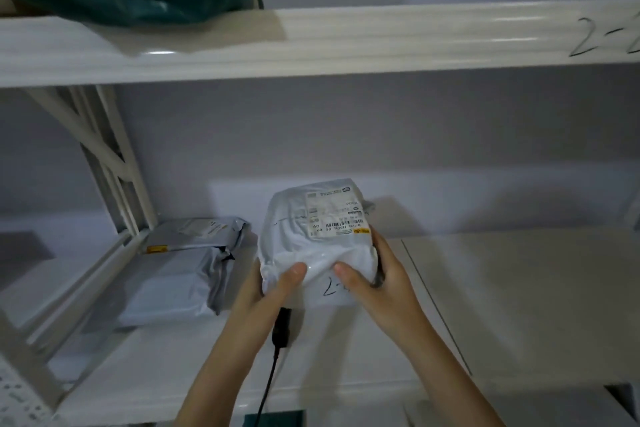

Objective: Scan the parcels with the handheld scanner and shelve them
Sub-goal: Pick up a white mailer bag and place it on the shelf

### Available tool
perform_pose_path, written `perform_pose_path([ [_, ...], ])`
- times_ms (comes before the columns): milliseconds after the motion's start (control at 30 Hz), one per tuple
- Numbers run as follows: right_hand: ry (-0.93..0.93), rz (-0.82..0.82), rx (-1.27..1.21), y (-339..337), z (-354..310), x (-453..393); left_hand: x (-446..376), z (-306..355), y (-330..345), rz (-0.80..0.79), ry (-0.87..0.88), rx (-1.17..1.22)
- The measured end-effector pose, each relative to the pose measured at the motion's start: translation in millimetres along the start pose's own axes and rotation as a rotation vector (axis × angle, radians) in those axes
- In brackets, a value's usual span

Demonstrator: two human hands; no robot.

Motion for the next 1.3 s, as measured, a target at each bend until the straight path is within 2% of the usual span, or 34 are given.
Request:
perform_pose_path([
  [167,-0.050,0.047,-0.019,-12,-49,29,29,39,13,0.009,0.185,-0.098],
  [300,-0.093,0.094,-0.008,-13,-92,56,59,66,15,0.005,0.262,-0.122],
  [567,-0.172,0.143,0.118,1,-186,114,133,132,6,-0.048,0.383,-0.114],
  [767,-0.314,0.193,0.251,5,-258,131,164,193,7,0.011,0.552,-0.120],
  [1033,-0.445,0.226,0.228,-11,-320,92,146,265,23,-0.043,0.768,-0.168],
  [1133,-0.457,0.244,0.285,-24,-328,59,115,284,33,-0.068,0.791,-0.232],
  [1300,-0.370,0.260,0.286,-52,-315,-3,57,295,51,-0.081,0.760,-0.292],
])
Point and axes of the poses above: each hand's wrist, its own x-axis away from the middle knuckle, its own y-axis out of the palm, z = x × y, the point moved 5 cm from there along -x, towards the middle knuckle, and after that the axes turned 5 degrees about -z, right-handed, at the moved point
